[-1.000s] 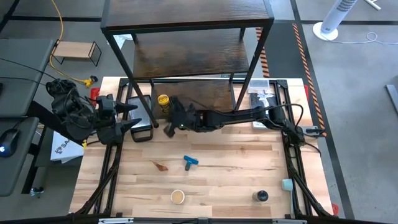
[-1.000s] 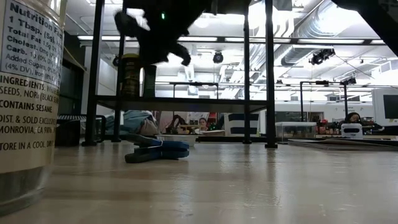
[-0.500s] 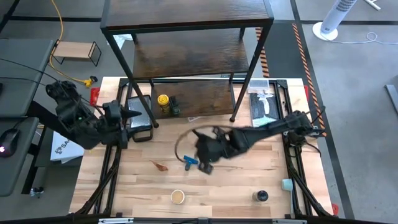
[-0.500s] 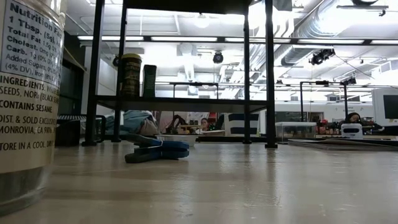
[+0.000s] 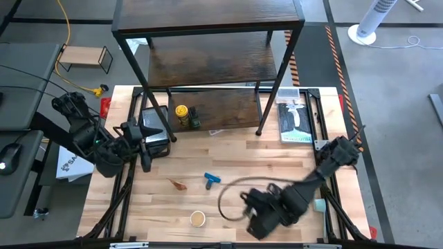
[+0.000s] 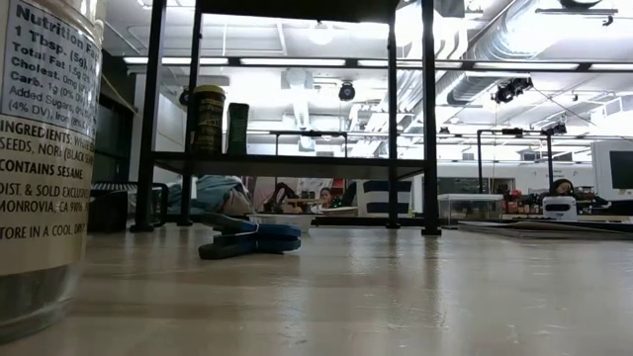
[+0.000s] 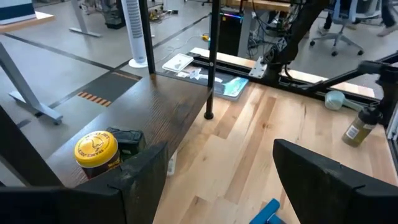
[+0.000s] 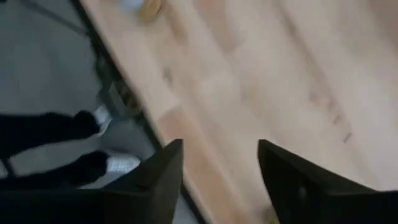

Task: Shelf spices
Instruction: Put the brown seasoning bottle on the shelf

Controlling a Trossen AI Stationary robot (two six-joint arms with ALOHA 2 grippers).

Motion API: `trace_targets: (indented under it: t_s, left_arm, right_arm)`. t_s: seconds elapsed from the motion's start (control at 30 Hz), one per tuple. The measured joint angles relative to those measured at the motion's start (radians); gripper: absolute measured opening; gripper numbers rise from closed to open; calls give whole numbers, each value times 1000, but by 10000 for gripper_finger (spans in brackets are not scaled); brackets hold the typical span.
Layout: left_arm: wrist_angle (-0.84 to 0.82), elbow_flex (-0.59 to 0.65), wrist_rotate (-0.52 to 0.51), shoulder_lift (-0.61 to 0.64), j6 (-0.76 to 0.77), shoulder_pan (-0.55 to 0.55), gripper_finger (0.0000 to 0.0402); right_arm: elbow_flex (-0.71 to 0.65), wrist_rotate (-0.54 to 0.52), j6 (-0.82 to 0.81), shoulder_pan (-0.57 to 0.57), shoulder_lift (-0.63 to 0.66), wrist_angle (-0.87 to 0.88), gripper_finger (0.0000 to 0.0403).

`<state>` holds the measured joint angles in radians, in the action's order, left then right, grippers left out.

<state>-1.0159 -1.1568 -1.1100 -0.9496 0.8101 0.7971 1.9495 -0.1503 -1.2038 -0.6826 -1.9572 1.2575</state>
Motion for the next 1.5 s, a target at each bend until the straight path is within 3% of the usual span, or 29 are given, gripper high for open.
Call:
trace_targets:
  t_s: [0.17, 0.33, 0.47, 0.97, 1.5]
  left_arm:
    - [11, 0, 0, -1, 0, 0, 282]
    - [12, 0, 0, 0, -15, 0, 282]
    - [12, 0, 13, 0, -27, 0, 282]
    - [-14, 0, 241, -2, 0, 0, 282]
    - [-81, 0, 255, -3, -1, 0, 282]
  right_arm:
    - [0, -3, -80, -72, -1, 0, 261]
    - [0, -4, -75, -72, -1, 14, 285]
    - [0, 4, -74, -48, -1, 26, 287]
    - [0, 30, 0, -22, -1, 25, 287]
    - [0, 33, 0, 12, -1, 25, 287]
